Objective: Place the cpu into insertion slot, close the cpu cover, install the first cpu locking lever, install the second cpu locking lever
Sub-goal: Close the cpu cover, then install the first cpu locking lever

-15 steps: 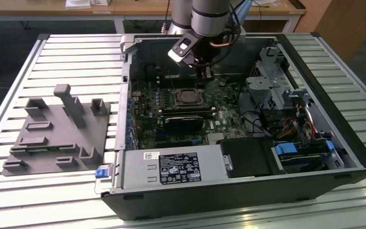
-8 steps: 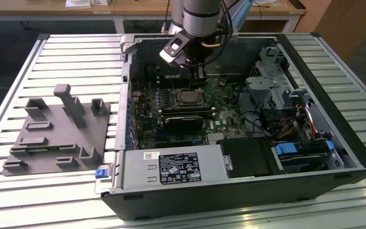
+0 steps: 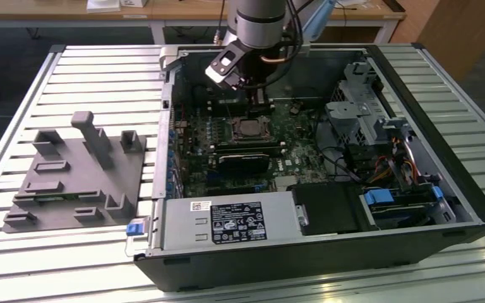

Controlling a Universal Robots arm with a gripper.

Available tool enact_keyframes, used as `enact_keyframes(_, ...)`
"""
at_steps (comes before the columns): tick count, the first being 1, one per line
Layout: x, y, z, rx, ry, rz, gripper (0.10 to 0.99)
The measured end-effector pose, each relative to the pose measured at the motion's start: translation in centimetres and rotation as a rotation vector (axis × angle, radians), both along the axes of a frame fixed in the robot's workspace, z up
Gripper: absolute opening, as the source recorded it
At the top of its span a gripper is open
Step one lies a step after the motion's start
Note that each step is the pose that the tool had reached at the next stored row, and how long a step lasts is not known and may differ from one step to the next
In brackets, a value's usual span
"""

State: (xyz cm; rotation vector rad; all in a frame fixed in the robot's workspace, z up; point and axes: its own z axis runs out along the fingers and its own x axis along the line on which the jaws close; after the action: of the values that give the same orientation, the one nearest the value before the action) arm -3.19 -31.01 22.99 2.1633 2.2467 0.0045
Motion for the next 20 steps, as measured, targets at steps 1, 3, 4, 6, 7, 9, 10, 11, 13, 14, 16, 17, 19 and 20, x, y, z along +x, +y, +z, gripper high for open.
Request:
enact_keyframes(1, -0.05, 0.0, 0.0, 0.0, 0.0, 0.0, 0.106)
enact_keyframes(3, -0.11, 0.0, -0.01, 0.0, -0.0001, 0.0, 0.106)
enact_keyframes(4, -0.11, 0.0, 0.0, 0.0, -0.0001, 0.0, 0.106)
enact_keyframes(6, -0.12, 0.0, -0.01, -0.002, -0.0002, 0.0, 0.106)
enact_keyframes(7, -0.12, -0.01, 0.0, -0.003, -0.0001, 0.0, 0.106)
enact_keyframes(9, -0.12, -0.01, 0.09, -0.004, 0.0, 0.0, 0.106)
enact_keyframes(10, -0.12, 0.0, 0.18, -0.004, -0.0001, 0.0, 0.106)
enact_keyframes(11, -0.12, 0.0, 0.27, -0.005, -0.0002, 0.0, 0.106)
enact_keyframes(13, -0.12, 0.0, 0.57, -0.007, -0.0001, 0.0, 0.106)
enact_keyframes(14, -0.12, 0.0, 0.76, -0.008, -0.0002, 0.0, 0.106)
enact_keyframes(16, -0.12, 0.0, 1.16, -0.01, -0.0001, 0.0, 0.106)
enact_keyframes(17, -0.12, 0.0, 1.37, -0.01, -0.0001, 0.0, 0.106)
enact_keyframes(19, -0.12, 0.0, 1.81, -0.011, -0.0002, 0.0, 0.106)
enact_keyframes(20, -0.12, 0.0, 2.06, -0.011, -0.0001, 0.0, 0.106)
